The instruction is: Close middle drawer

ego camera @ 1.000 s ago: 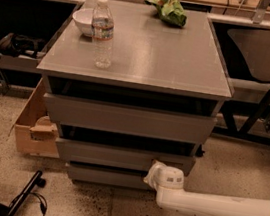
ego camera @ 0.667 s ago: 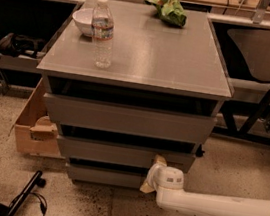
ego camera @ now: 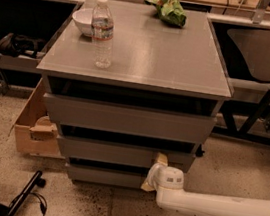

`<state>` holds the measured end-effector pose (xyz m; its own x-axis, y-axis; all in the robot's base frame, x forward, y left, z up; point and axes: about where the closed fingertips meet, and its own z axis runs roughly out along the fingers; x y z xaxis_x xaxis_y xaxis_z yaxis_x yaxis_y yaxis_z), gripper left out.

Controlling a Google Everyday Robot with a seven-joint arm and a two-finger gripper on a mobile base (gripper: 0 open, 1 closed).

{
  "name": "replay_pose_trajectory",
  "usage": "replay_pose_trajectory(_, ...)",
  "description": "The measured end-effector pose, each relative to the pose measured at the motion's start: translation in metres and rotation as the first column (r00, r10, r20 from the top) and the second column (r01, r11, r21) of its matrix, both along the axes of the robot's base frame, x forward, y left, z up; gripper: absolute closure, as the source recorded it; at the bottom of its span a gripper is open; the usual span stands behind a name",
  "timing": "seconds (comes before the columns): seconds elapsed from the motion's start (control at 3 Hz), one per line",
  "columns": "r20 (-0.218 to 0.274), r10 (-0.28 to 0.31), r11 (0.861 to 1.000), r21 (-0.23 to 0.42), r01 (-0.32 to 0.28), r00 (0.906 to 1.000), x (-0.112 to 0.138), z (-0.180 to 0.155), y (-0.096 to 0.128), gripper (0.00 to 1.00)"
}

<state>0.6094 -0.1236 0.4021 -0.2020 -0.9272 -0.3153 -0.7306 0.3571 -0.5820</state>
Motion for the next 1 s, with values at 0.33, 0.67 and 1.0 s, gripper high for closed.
replay_pose_trajectory(0.33,0.000,0.000,1.000,0.000,0.000,1.0000,-0.002,0.000,0.000,0.38)
replay_pose_trajectory(0.67,-0.030,-0.005,0.999,-0.041,0.003,0.9996,-0.028,0.018,-0.015,0.61)
replay_pose_trajectory(1.0,-0.134,0.083,0.981,-0.163,-0.105,0.9875,-0.087,0.036,-0.038,0.84)
